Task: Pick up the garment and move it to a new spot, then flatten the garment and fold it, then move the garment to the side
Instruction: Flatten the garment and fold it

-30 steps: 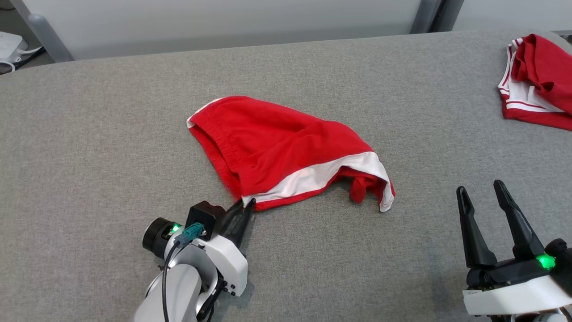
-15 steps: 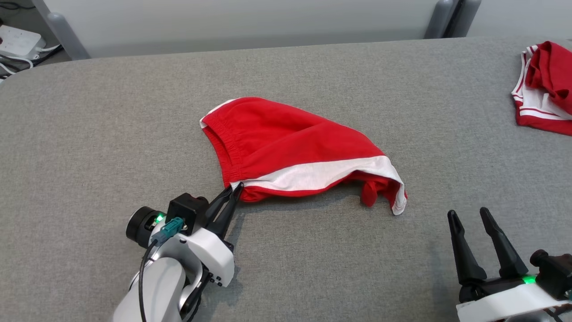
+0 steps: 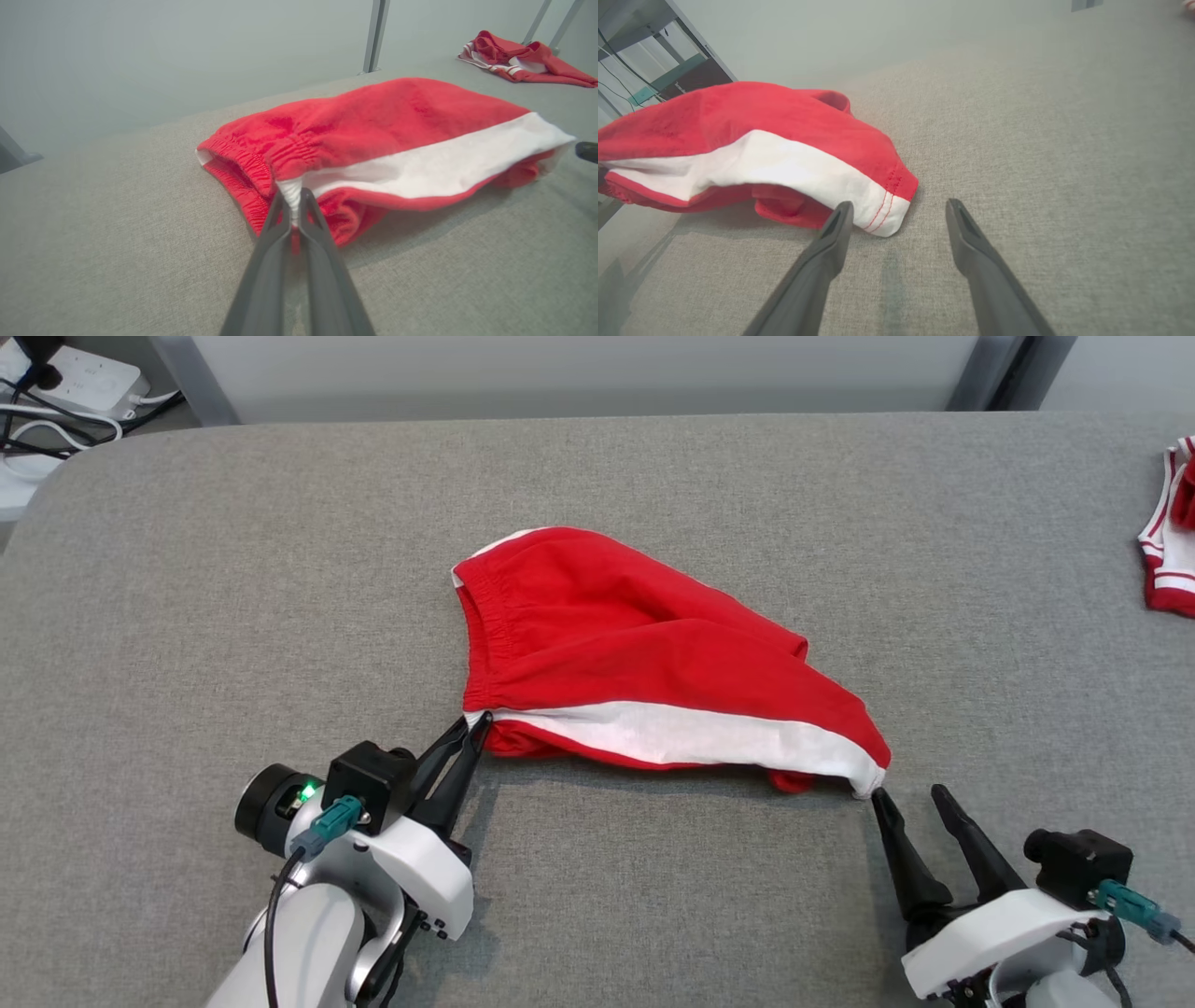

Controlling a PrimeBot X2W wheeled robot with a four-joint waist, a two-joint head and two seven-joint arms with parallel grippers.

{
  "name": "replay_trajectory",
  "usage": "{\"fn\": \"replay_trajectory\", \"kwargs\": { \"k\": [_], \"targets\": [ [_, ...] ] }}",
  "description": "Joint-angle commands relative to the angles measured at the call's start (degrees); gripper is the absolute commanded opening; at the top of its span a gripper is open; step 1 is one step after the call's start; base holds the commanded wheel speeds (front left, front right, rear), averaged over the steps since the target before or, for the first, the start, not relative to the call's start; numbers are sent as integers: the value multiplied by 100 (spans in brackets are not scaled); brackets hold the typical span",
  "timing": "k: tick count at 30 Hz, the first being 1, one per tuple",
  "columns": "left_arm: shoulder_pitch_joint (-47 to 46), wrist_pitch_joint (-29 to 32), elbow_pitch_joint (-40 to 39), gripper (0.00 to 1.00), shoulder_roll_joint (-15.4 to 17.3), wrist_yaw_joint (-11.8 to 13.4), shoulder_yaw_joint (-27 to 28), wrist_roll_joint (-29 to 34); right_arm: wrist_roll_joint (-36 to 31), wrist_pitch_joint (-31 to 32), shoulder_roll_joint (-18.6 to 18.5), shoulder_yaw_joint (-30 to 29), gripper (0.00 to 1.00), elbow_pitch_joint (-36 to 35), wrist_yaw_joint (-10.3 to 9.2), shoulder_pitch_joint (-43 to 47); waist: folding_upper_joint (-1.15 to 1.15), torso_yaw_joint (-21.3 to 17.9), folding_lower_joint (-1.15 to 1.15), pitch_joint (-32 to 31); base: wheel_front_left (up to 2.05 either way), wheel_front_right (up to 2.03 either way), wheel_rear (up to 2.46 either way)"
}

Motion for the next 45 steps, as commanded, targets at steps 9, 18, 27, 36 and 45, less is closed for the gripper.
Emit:
{"fn": "replay_trajectory", "kwargs": {
  "k": [9,18,27,36,45],
  "targets": [
    [3,90,-485,0,155,124,141,-69,287,-68,-58,489,98,689,23,-625,0,124,0,109,0,0,0],
    [37,128,-640,0,189,186,111,-99,423,-84,-85,825,35,1034,23,-889,0,181,0,172,0,0,0],
    [32,18,-790,0,212,258,141,-141,99,-85,-268,295,0,385,23,-837,0,175,0,122,0,0,0],
    [-118,85,-1773,0,385,121,318,-414,-296,-86,-721,-617,0,-1331,23,-587,0,28,0,-227,0,0,0],
    [-645,1371,-3518,0,917,-138,553,-1188,-438,-2,-1287,-1428,0,-2679,23,-625,0,-44,0,-896,0,0,0]
  ]
}}
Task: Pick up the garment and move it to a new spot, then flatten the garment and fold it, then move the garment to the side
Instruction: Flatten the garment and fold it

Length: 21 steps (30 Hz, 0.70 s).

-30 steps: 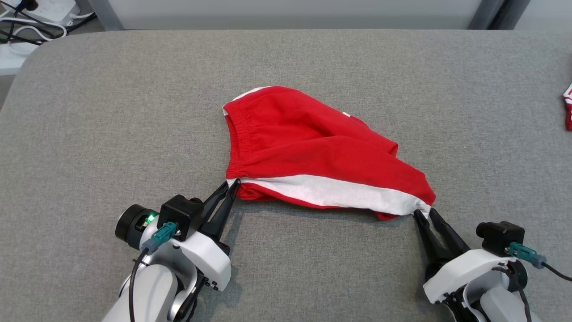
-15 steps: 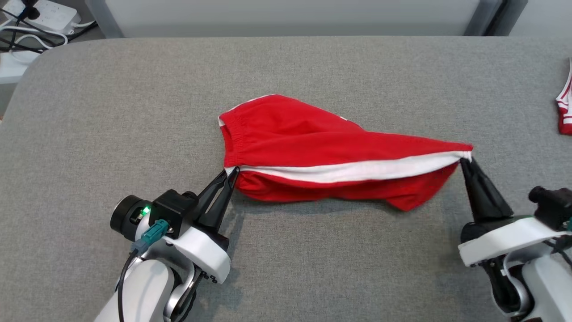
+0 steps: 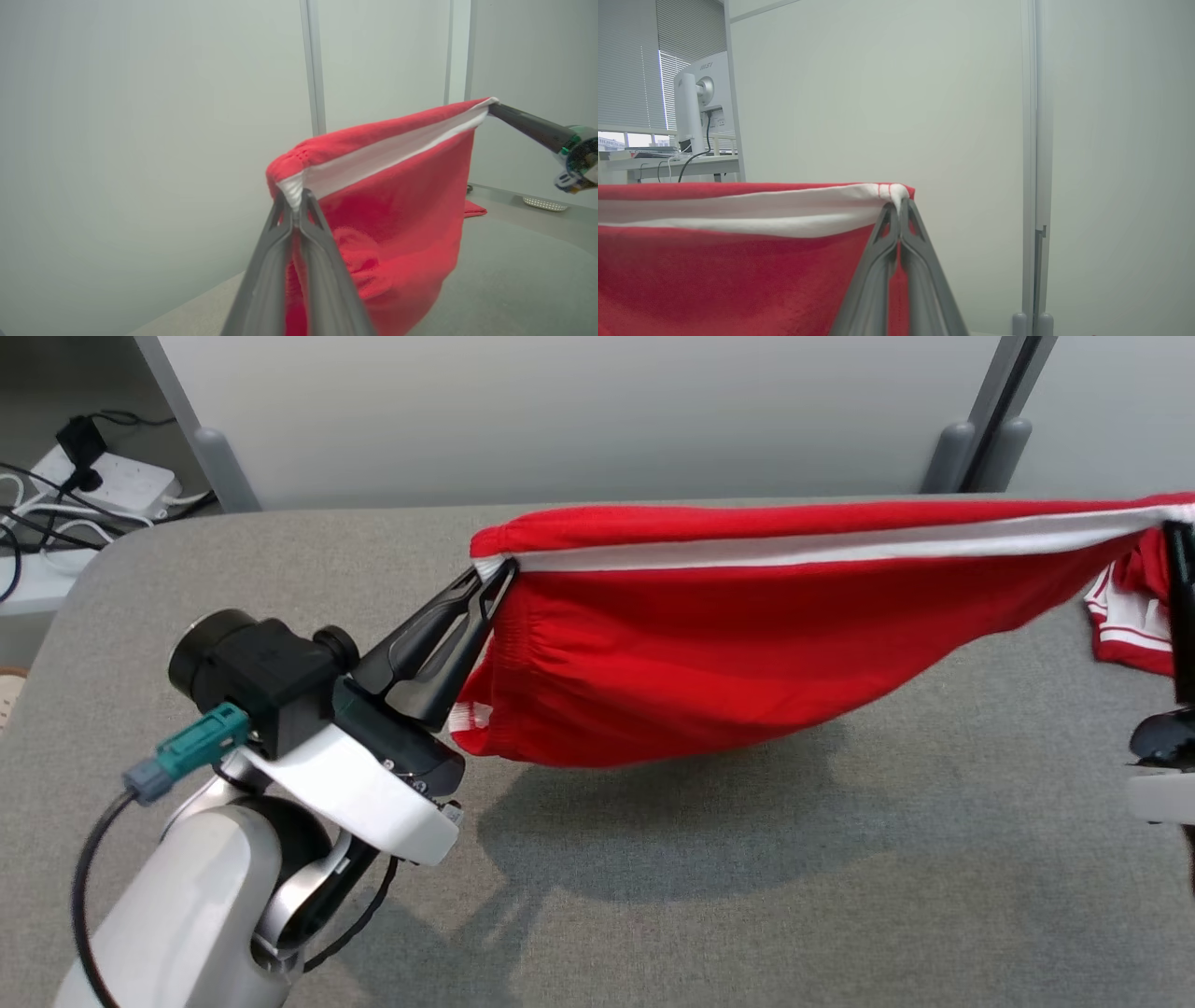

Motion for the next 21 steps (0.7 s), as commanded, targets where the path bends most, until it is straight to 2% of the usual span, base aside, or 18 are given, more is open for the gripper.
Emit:
{"fn": "replay_trajectory", "kwargs": {
  "k": [1,6,12,13,16,18,21],
  "targets": [
    [-395,304,-513,0,237,-66,319,-297,-40,58,-241,-138,0,-414,23,-20,0,-30,0,-261,0,0,0],
    [-640,889,-1228,0,389,-83,464,-804,-28,277,-388,-595,0,-942,23,45,0,-44,0,-505,0,0,0],
    [-1066,1685,-1804,0,443,61,686,-1640,-80,751,-514,-1254,0,-1596,23,20,0,-77,0,-643,0,0,0],
    [-1201,1862,-1611,0,403,51,659,-1893,-186,966,-591,-1178,0,-1509,23,-132,0,-88,0,-622,0,0,0],
    [-1493,1940,-779,0,297,-40,537,-2090,-72,1190,-533,-598,0,-939,23,-688,0,-125,0,-542,0,0,0],
    [-1793,1819,4,0,186,-132,391,-2053,-21,1283,-454,-76,0,-202,23,-1268,0,-174,0,-453,0,0,0],
    [-2520,1282,1393,0,-81,-230,200,-1871,10,1138,-315,681,0,1140,23,-2380,0,-224,0,-324,0,0,0]
  ]
}}
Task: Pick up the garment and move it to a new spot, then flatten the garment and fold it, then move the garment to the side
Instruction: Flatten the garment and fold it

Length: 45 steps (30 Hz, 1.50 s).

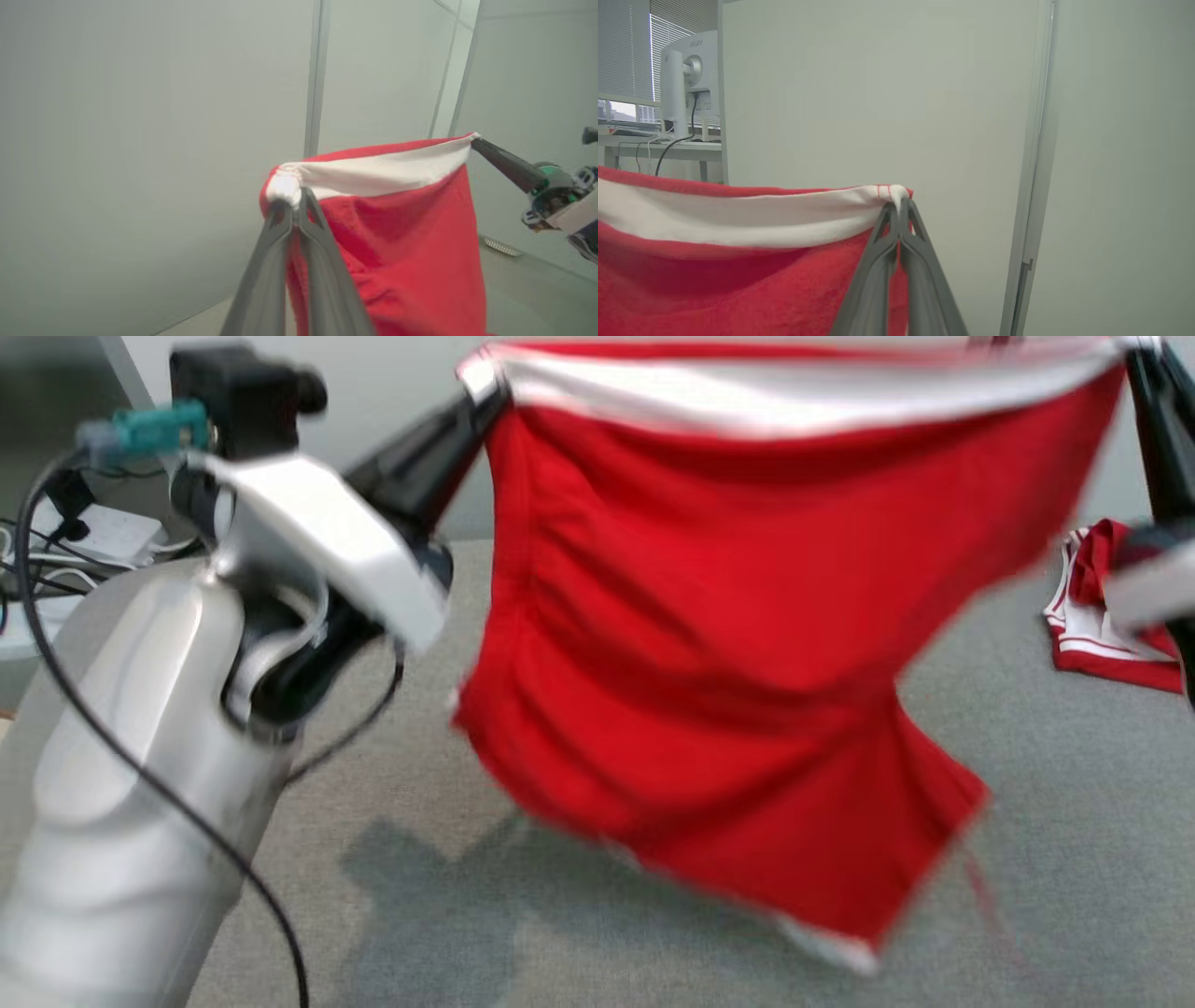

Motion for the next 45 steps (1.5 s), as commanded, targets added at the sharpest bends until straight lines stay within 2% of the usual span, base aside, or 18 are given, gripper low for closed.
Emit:
{"fn": "replay_trajectory", "kwargs": {
  "k": [1,3,5,8,10,16,21,28,34,39,45],
  "targets": [
    [-780,-376,376,0,13,-46,221,119,-17,-210,-17,197,0,418,20,-691,0,-69,0,117,0,0,0],
    [-1448,-1048,1212,0,-173,-64,176,295,-155,-711,86,399,0,1260,20,-1586,0,-125,0,208,0,0,0],
    [-2052,-1781,1713,0,-342,-69,-18,294,-400,-1136,133,534,0,1813,20,-2364,0,-158,0,287,0,0,0],
    [-2605,-2578,2024,0,-325,-71,-658,94,-602,-1255,172,700,0,2055,20,-3082,0,-197,0,505,0,0,0],
    [-2569,-2798,2153,0,-187,-72,-1126,-241,-654,-1260,162,931,0,2040,20,-3059,0,-206,0,643,0,0,0],
    [-1534,-3166,2486,0,196,-73,-2496,-1024,-316,-1263,77,1963,0,2586,20,-1762,0,-196,0,1025,0,0,0],
    [-906,-3289,2943,0,199,-73,-3219,-1205,184,-1263,111,2192,0,2844,20,-757,0,-219,0,1248,0,0,0],
    [-373,-3298,2737,0,218,-73,-3090,-554,468,-1263,-35,2048,0,2456,20,134,0,-233,0,1262,0,0,0],
    [268,-3299,2326,0,483,-73,-3440,108,796,-1211,-368,2170,0,1803,20,1139,0,-147,0,1150,0,0,0],
    [740,-3299,2183,0,728,-73,-3542,393,894,-783,-634,2154,0,1360,20,1815,0,-112,0,1111,0,0,0],
    [1078,-3299,2166,0,978,-73,-3603,563,826,-262,-726,1909,0,823,20,2449,0,-72,0,1085,0,0,0]
  ]
}}
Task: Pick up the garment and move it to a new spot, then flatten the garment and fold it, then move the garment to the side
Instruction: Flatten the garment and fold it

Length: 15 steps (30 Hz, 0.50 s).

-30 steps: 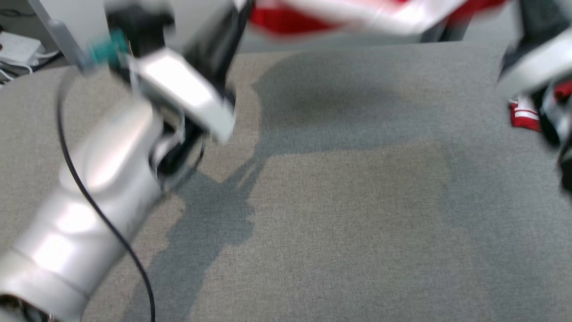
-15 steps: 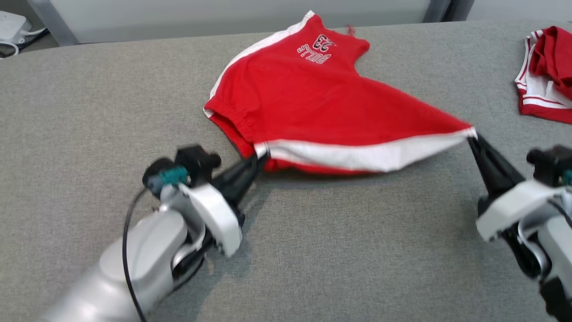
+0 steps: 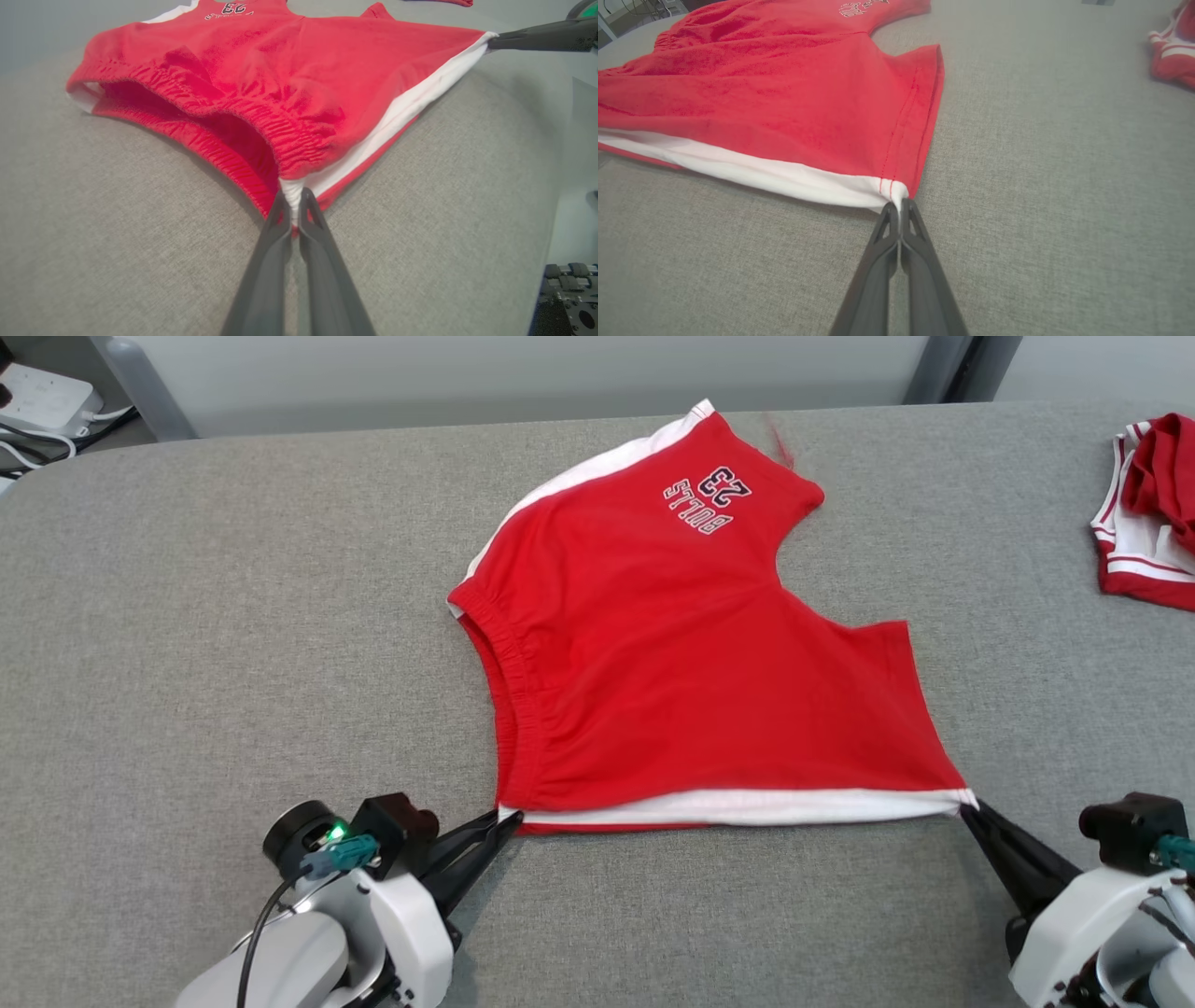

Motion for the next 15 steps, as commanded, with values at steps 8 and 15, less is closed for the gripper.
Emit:
{"fn": "replay_trajectory", "kwargs": {
  "k": [8,15],
  "targets": [
    [334,-26,-61,0,359,-13,150,-161,-289,612,-34,-444,0,-625,18,727,0,50,0,-80,0,0,0],
    [567,349,89,4,129,81,87,-548,-561,826,237,-727,0,-609,18,1026,0,134,0,-207,0,0,0]
  ]
}}
